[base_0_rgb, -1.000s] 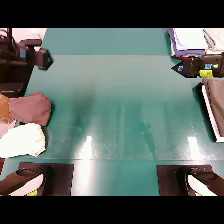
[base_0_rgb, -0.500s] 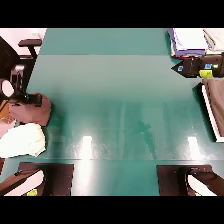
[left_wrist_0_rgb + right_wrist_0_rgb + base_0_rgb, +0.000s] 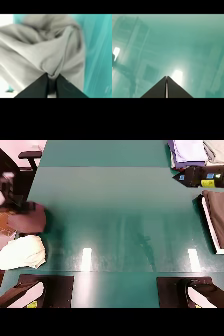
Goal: Fold the shirts.
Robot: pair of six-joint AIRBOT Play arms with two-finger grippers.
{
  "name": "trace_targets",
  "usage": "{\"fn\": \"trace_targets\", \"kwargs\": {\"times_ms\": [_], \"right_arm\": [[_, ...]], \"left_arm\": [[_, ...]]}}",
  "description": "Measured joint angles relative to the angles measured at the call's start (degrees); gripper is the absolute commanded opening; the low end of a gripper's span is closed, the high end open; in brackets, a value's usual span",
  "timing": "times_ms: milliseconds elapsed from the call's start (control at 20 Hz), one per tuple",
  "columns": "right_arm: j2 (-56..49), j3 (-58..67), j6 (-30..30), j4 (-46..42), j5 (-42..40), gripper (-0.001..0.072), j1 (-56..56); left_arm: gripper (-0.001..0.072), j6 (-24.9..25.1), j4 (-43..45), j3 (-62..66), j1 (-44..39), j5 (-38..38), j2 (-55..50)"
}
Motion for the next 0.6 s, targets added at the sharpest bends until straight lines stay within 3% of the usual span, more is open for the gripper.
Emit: {"fn": "trace_targets", "kwargs": {"times_ms": [300,600], "right_arm": [[0.1,11.7,0.0,-0.1,-1.2,0.0016,0.0],[0.1,18.8,0.0,-0.3,-1.7,0.0016,0.0]], "left_arm": [[0.0029,6.5,-16.9,24.8,-1.5,-6.5,9.8],[0.0029,8.4,-23.9,36.1,-15.5,-8.5,9.9]]}}
